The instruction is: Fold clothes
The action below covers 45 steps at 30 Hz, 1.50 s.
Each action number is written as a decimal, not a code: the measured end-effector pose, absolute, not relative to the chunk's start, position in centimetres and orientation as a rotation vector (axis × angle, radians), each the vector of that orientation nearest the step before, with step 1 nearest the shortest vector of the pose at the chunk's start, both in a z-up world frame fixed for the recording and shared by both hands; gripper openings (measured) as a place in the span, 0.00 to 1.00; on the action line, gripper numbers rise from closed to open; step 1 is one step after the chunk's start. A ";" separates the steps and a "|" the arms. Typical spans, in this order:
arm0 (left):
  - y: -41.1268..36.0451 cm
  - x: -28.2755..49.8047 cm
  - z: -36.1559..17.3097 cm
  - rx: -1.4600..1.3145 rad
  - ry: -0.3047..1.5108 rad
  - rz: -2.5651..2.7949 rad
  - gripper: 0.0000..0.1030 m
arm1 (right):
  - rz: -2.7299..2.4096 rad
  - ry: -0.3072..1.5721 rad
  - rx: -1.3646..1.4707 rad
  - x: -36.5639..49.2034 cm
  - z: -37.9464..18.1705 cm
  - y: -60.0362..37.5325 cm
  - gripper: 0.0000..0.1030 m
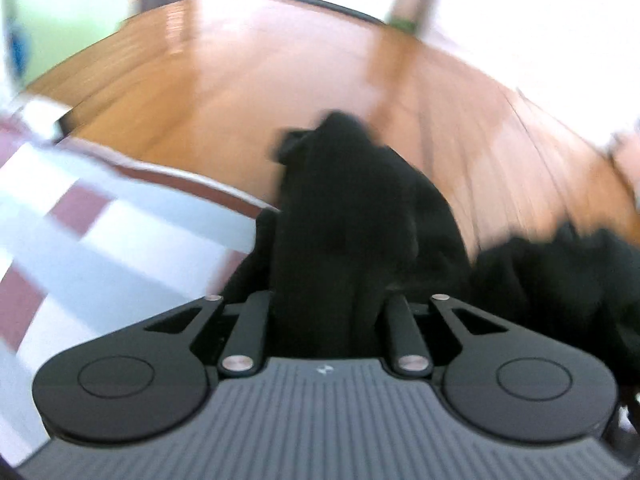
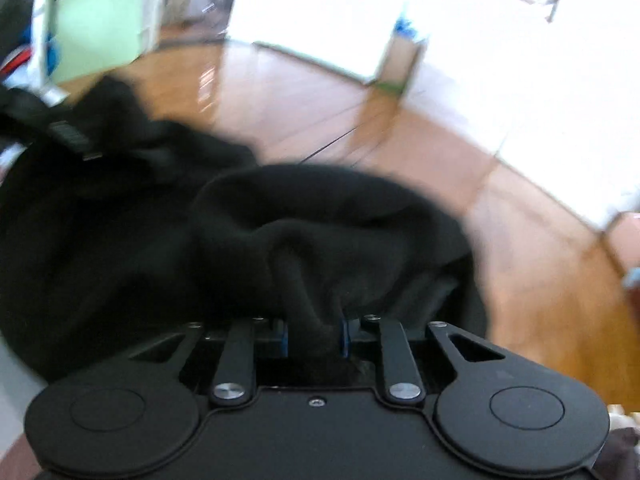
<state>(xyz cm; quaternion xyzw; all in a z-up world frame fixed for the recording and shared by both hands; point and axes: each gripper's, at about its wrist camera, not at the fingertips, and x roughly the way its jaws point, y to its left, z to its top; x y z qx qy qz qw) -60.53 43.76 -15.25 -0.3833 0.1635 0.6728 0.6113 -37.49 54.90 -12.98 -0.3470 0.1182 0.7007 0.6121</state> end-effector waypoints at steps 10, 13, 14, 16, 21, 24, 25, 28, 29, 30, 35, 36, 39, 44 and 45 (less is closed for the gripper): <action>37.3 -67.8 -11.0 -0.797 0.014 1.827 0.06 | 1.373 0.354 -0.265 -28.0 1.7 49.5 0.18; 36.1 -68.6 -9.7 -0.704 -0.080 1.973 0.06 | 1.303 0.316 -0.194 -26.2 4.2 46.9 0.17; 35.5 -68.8 -9.4 -0.676 -0.108 2.018 0.06 | 1.284 0.315 -0.180 -25.5 4.8 46.0 0.17; 35.1 -69.1 -9.0 -0.641 -0.095 2.084 0.08 | 1.249 0.314 -0.195 -24.4 5.5 45.2 0.17; 38.2 -69.8 -12.5 -0.944 0.245 2.048 0.15 | 1.152 0.467 -0.379 -22.8 2.0 46.9 0.17; 37.5 -70.4 -13.2 -1.083 0.145 1.955 0.23 | 1.171 0.548 -0.421 -22.6 -1.0 47.5 0.17; 37.4 -70.3 -12.8 -1.062 0.148 1.955 0.29 | 1.168 0.560 -0.436 -22.7 -1.6 47.5 0.17; 36.8 -69.2 -11.0 -0.988 0.147 1.828 0.48 | 1.172 0.558 -0.463 -22.9 -2.3 47.0 0.17; 36.7 -68.9 -10.3 -0.963 0.139 1.765 0.57 | 1.179 0.562 -0.462 -22.8 -2.3 47.2 0.17; 36.4 -68.6 -9.6 -0.940 0.114 1.691 0.60 | 1.192 0.567 -0.452 -22.6 -2.1 47.4 0.17; 35.8 -64.8 -8.0 -0.859 0.102 1.525 0.66 | 1.272 0.517 -0.482 -23.7 -1.2 47.3 0.18; 36.2 -63.8 -8.0 -0.845 0.124 1.489 0.66 | 1.309 0.516 -0.515 -24.0 -1.3 47.4 0.18; 37.1 -60.3 -8.9 -0.856 0.202 1.388 0.66 | 1.529 0.745 -0.616 -24.4 -2.6 47.8 0.19; 37.3 -55.2 -9.2 -0.904 0.264 1.172 0.72 | 1.614 1.226 -0.630 -24.8 -8.3 47.9 0.15; 37.2 -54.2 -9.2 -0.900 0.276 1.141 0.74 | 1.615 1.245 -0.639 -25.1 -9.2 47.7 0.15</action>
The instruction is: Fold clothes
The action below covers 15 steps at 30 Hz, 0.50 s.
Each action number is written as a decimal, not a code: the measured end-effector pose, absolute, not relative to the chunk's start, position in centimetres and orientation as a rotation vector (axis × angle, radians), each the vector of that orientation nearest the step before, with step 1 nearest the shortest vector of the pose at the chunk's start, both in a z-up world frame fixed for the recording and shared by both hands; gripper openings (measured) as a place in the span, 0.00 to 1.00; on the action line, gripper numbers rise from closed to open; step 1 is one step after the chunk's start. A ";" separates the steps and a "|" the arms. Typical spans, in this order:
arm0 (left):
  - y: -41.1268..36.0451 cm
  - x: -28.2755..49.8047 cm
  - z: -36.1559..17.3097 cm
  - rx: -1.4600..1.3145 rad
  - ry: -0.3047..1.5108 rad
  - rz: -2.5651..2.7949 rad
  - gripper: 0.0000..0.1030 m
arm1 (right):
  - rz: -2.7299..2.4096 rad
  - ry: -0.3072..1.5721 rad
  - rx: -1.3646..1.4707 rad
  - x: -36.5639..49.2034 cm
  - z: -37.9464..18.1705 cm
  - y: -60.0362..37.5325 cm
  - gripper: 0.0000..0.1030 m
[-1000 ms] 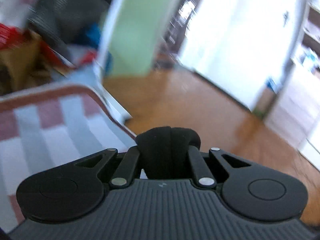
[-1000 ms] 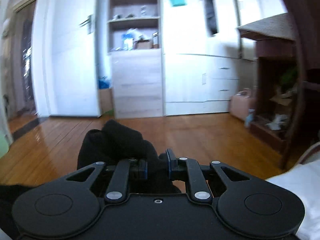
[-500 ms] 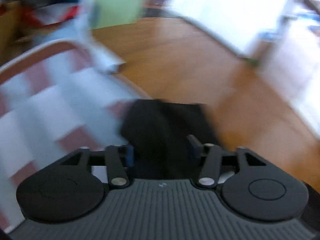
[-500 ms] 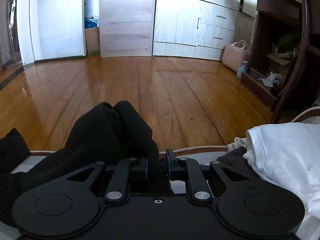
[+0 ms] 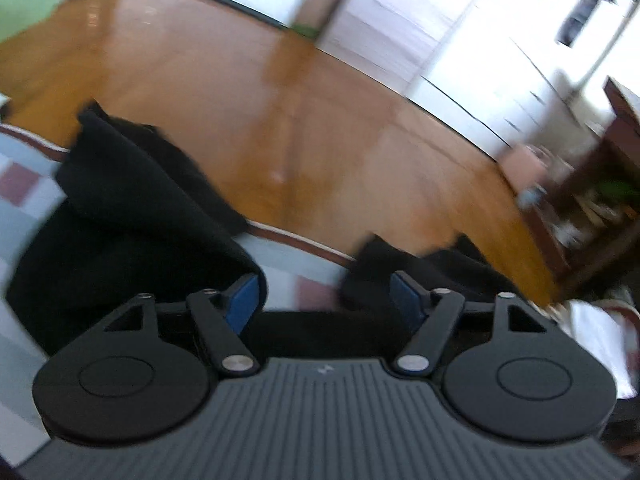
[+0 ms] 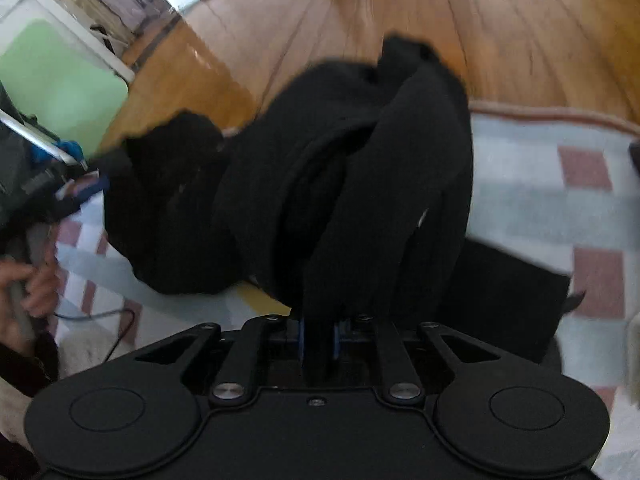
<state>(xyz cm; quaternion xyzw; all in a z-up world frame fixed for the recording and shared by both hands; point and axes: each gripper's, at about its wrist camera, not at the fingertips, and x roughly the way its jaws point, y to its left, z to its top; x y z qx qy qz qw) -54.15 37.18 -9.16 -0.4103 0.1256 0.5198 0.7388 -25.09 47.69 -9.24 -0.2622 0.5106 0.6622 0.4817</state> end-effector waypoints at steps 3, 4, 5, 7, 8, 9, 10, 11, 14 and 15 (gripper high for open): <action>36.8 -51.5 -9.3 -0.880 0.316 1.095 0.74 | 1.678 1.303 -0.615 -26.0 -10.2 47.5 0.14; 36.6 -51.0 -9.2 -0.865 0.318 1.105 0.74 | 1.713 1.308 -0.618 -26.6 -10.2 47.5 0.14; 36.3 -51.2 -8.9 -0.837 0.310 1.142 0.74 | 1.748 1.297 -0.633 -27.3 -10.2 47.5 0.14; 35.7 -51.5 -8.2 -0.776 0.290 1.226 0.74 | 1.823 1.279 -0.674 -29.0 -9.9 47.4 0.14; 35.4 -52.0 -7.6 -0.729 0.273 1.305 0.76 | 1.860 1.275 -0.695 -29.8 -9.8 47.4 0.14; 35.1 -52.8 -7.0 -0.688 0.250 1.373 0.76 | 1.892 1.281 -0.708 -30.5 -9.9 47.3 0.14; 34.9 -54.0 -6.5 -0.672 0.218 1.392 0.76 | 1.923 1.287 -0.720 -31.2 -9.9 47.2 0.15; 34.8 -55.2 -6.2 -0.672 0.180 1.379 0.76 | 1.945 1.323 -0.701 -31.7 -10.1 47.2 0.15; 35.5 -60.1 -7.4 -0.871 0.010 1.093 0.76 | 2.062 1.480 -0.534 -33.0 -9.3 46.8 0.15; 35.4 -60.6 -7.6 -0.907 -0.021 1.069 0.75 | 2.113 1.541 -0.465 -33.4 -8.9 46.8 0.15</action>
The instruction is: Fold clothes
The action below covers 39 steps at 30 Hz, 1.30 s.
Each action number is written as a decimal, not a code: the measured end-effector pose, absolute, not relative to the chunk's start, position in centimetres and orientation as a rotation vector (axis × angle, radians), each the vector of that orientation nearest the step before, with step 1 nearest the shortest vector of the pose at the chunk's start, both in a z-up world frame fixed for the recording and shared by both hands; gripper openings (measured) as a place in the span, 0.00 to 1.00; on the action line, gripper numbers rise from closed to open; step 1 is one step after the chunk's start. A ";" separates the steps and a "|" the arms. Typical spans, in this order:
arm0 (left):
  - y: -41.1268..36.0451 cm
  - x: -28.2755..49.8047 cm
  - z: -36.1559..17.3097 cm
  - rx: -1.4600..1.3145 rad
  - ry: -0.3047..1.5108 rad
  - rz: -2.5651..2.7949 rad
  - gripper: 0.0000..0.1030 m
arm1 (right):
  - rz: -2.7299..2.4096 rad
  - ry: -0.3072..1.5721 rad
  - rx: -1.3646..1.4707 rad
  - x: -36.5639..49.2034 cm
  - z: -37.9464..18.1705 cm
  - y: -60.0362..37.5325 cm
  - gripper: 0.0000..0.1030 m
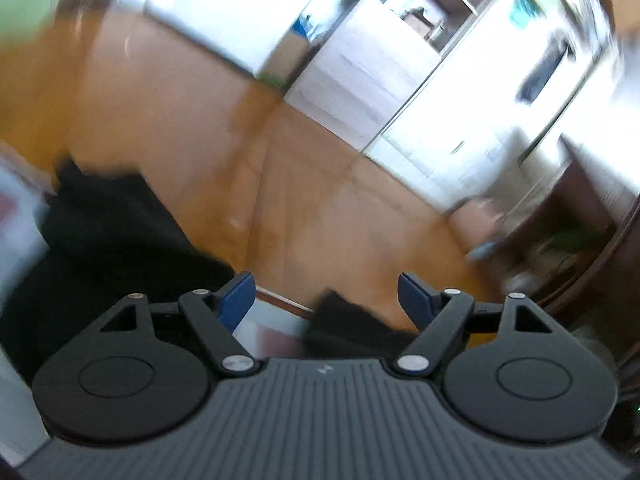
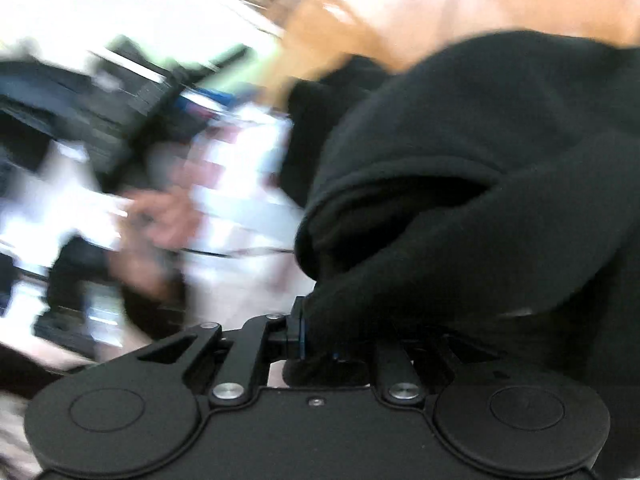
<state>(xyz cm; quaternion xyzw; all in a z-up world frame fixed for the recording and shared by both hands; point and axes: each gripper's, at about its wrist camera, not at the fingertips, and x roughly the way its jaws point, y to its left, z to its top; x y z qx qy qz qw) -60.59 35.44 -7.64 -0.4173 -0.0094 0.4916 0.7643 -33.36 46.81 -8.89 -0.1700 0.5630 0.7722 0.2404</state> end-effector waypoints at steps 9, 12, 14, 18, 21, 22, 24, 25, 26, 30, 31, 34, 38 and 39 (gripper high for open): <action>34.5 -51.3 -8.4 -0.814 0.253 0.750 0.77 | 1.974 1.271 -0.944 -40.4 -12.2 46.1 0.24; 34.5 -48.0 -11.0 -0.852 0.397 0.678 0.79 | 2.060 1.198 -0.964 -41.5 -10.3 45.5 0.40; 34.7 -46.3 -12.5 -0.863 0.552 0.708 0.79 | 2.080 1.169 -0.919 -40.3 -8.1 45.4 0.42; 35.2 -46.7 -14.5 -0.886 0.665 0.735 0.79 | 2.054 1.224 -0.671 -34.6 -5.1 45.4 0.53; 35.7 -47.6 -14.9 -0.904 0.677 0.750 0.86 | 1.915 1.212 -0.462 -30.3 -4.8 46.2 0.62; 35.7 -47.9 -15.0 -0.916 0.677 0.753 0.87 | 1.865 1.233 -0.412 -29.1 -5.2 46.5 0.66; 35.6 -48.1 -14.4 -0.920 0.652 0.752 0.86 | 1.756 1.264 -0.336 -27.1 -6.7 47.6 0.70; 35.7 -48.3 -14.1 -0.917 0.637 0.755 0.86 | 1.688 1.269 -0.322 -26.2 -7.7 48.3 0.70; 35.8 -48.4 -13.8 -0.907 0.621 0.760 0.86 | 1.628 1.280 -0.311 -25.3 -8.5 49.2 0.70; 35.5 -49.5 -11.9 -0.826 0.498 0.752 0.84 | 1.478 1.433 -0.184 -21.6 -12.5 51.1 0.70; 35.6 -49.8 -11.6 -0.833 0.466 0.737 0.84 | 1.475 1.479 -0.147 -21.3 -13.3 51.4 0.70; 36.1 -51.1 -11.5 -0.890 0.366 0.699 0.84 | 1.502 1.598 -0.057 -21.6 -14.7 51.8 0.70; 36.5 -52.1 -11.6 -0.932 0.304 0.697 0.84 | 1.506 1.570 -0.103 -22.8 -15.7 53.1 0.70; 36.7 -52.2 -11.8 -0.940 0.300 0.700 0.84 | 1.487 1.563 -0.124 -22.6 -16.1 54.0 0.71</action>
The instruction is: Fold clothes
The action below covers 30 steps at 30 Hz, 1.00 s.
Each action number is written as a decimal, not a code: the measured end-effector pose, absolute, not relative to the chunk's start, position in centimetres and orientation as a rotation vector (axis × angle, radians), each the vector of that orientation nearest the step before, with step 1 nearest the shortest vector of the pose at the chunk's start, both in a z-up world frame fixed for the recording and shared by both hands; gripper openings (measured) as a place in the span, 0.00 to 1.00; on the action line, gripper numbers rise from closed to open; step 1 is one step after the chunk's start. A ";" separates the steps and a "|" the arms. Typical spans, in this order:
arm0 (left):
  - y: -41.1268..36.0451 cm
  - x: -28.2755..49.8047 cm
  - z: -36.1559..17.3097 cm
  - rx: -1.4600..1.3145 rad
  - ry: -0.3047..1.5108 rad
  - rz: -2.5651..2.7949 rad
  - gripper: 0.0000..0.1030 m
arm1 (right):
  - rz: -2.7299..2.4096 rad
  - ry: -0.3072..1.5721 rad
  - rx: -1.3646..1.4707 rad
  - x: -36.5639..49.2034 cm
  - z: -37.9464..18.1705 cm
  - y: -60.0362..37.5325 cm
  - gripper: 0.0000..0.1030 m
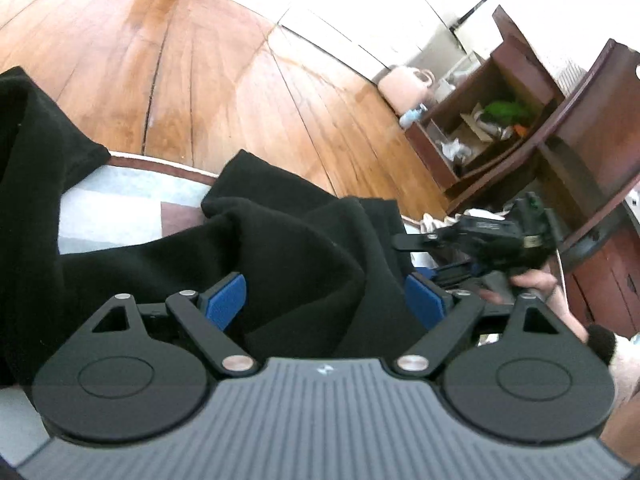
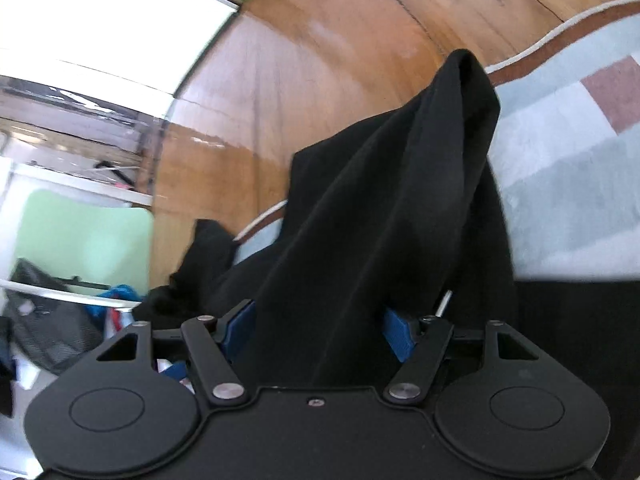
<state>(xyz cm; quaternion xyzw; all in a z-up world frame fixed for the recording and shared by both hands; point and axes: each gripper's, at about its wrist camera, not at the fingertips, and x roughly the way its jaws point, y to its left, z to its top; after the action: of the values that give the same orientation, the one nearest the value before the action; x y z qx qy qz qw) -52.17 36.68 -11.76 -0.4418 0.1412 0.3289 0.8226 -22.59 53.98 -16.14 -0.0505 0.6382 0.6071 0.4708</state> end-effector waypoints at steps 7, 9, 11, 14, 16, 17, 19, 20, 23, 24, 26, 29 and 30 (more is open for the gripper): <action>37.8 -51.8 -12.8 -0.967 0.309 0.721 0.84 | 1.399 1.462 -0.156 -19.2 -18.3 60.1 0.66; 37.9 -51.5 -12.9 -0.942 0.337 0.756 0.84 | 1.427 1.428 -0.130 -19.0 -18.1 60.9 0.28; 38.1 -51.3 -12.9 -0.926 0.344 0.790 0.84 | 1.465 1.356 -0.105 -19.5 -17.0 60.8 0.09; 38.4 -52.5 -12.2 -0.943 0.184 0.775 0.85 | 1.554 1.084 -0.099 -22.1 -12.3 59.4 0.09; 38.6 -53.6 -11.8 -0.969 0.065 0.744 0.86 | 1.680 0.936 -0.066 -24.5 -8.1 58.8 0.08; 38.8 -54.3 -11.8 -0.985 0.015 0.736 0.86 | 1.755 0.852 -0.055 -26.4 -5.4 58.6 0.08; 38.8 -55.4 -11.7 -0.985 -0.038 0.770 0.86 | 1.907 0.755 0.009 -29.8 -0.8 57.9 0.08; 38.6 -56.0 -11.7 -0.984 -0.063 0.791 0.86 | 2.022 0.709 0.035 -31.8 1.0 57.1 0.08; 38.2 -58.3 -11.8 -1.016 -0.158 0.834 0.86 | 2.314 0.587 -0.024 -37.5 3.7 54.6 0.07; 38.1 -59.2 -12.0 -1.040 -0.197 0.838 0.86 | 2.354 0.597 -0.073 -38.5 3.2 53.9 0.07; 38.0 -60.9 -12.4 -1.080 -0.241 0.843 0.86 | 2.362 0.756 -0.153 -39.2 0.2 53.8 0.07; 38.3 -61.6 -12.7 -1.092 -0.171 0.841 0.86 | 2.198 1.078 -0.272 -39.2 -6.5 54.2 0.07; 38.5 -61.4 -12.7 -1.095 -0.146 0.839 0.86 | 2.153 1.175 -0.330 -39.1 -8.8 54.2 0.07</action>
<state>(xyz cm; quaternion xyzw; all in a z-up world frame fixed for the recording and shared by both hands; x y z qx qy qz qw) -61.40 38.45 -12.71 -0.5045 -0.0673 0.3866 0.7691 -39.13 54.15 -8.84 -0.1258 0.4485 0.8222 0.3271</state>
